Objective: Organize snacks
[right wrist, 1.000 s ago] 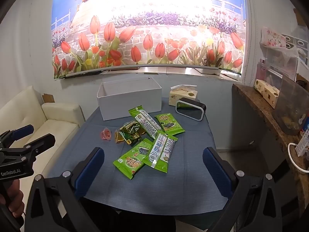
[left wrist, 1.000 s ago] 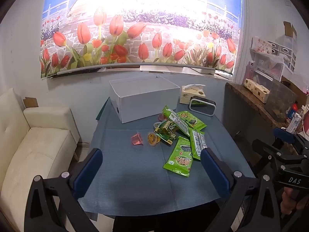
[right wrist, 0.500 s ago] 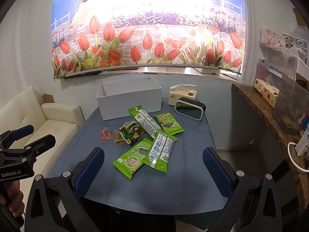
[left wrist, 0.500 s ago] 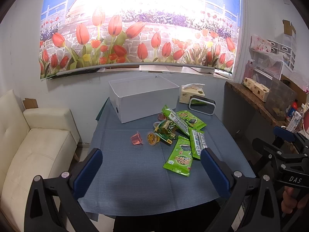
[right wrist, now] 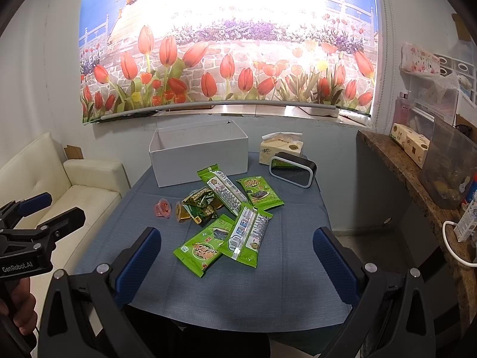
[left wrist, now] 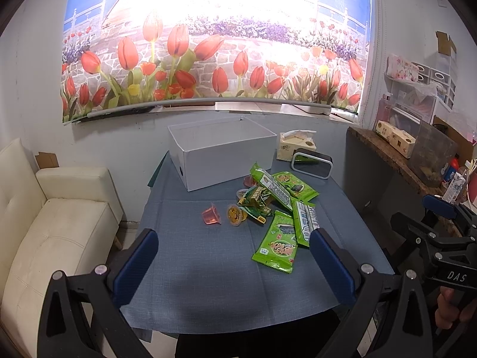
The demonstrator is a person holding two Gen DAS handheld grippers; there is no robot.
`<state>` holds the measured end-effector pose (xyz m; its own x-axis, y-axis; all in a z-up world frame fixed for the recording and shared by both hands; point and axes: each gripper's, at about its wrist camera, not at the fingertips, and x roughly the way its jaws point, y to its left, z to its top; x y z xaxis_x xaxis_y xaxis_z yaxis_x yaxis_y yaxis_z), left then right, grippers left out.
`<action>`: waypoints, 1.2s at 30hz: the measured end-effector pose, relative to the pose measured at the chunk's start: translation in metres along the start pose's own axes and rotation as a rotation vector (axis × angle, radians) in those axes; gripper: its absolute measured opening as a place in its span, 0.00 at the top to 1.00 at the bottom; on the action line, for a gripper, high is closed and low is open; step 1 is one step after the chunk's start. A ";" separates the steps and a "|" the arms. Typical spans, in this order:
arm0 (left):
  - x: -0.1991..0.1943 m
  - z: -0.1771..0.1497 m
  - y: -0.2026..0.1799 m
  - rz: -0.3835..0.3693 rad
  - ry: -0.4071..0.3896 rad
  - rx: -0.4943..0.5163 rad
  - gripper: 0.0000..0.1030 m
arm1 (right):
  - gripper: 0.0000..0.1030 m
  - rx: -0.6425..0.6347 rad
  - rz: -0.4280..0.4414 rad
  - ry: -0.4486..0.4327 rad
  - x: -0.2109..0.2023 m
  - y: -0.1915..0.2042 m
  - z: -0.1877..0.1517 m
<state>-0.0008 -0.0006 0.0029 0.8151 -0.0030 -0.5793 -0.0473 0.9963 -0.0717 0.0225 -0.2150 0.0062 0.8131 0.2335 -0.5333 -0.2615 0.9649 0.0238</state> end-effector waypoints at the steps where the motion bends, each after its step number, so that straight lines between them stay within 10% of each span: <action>1: 0.000 0.000 0.000 -0.001 0.001 0.000 0.00 | 0.00 -0.001 0.000 0.000 0.000 0.000 0.000; 36: -0.001 0.000 0.005 0.003 -0.006 -0.002 0.00 | 0.00 0.001 -0.003 0.006 0.004 0.002 -0.002</action>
<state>-0.0016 0.0039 0.0031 0.8185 0.0004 -0.5745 -0.0507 0.9961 -0.0716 0.0236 -0.2122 0.0024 0.8108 0.2297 -0.5383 -0.2585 0.9658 0.0227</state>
